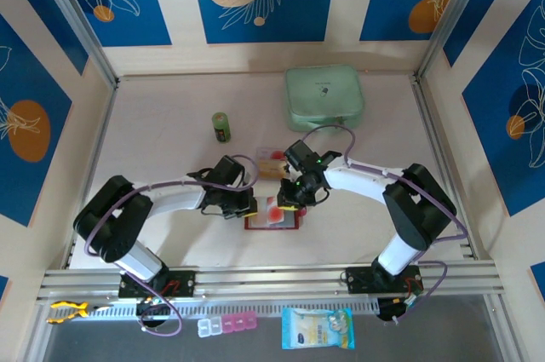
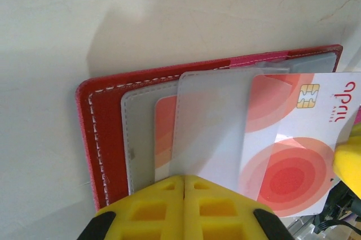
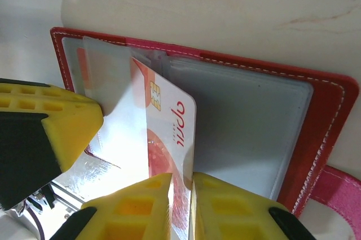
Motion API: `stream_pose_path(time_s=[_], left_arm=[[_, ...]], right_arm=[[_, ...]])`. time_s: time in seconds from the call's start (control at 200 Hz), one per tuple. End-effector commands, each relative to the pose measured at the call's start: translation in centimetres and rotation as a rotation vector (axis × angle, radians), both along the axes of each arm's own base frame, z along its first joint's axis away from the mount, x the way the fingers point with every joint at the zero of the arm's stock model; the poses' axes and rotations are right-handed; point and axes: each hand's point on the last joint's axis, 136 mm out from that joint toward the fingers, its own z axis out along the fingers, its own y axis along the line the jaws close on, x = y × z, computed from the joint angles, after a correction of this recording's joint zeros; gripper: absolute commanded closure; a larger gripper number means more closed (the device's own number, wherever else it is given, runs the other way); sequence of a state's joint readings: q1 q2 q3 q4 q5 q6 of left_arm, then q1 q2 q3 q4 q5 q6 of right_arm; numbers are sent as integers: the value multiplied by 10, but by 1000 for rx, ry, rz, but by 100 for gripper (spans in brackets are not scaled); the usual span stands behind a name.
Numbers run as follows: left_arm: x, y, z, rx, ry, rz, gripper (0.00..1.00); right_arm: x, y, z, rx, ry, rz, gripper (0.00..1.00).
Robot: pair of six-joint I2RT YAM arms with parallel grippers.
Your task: Take the credit cards out of the card holder
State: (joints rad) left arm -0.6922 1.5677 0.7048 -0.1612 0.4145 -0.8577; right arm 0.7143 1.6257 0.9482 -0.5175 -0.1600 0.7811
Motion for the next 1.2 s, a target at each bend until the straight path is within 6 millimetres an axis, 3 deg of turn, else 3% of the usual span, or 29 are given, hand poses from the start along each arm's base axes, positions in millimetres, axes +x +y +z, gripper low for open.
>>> stream_pose_path(time_s=[0.0, 0.585, 0.995, 1.195], left_arm=[[-12, 10, -9, 43, 31, 0, 97], [-12, 8, -12, 31, 37, -6, 98], [-9, 5, -1, 12, 17, -5, 97], [-5, 1, 10, -9, -9, -13, 90]], right_arm=[[-2, 3, 6, 7, 14, -14, 83], [-1, 15, 9, 76, 22, -18, 89], [4, -9, 29, 5, -40, 10, 94], [15, -18, 48, -4, -134, 115, 96]])
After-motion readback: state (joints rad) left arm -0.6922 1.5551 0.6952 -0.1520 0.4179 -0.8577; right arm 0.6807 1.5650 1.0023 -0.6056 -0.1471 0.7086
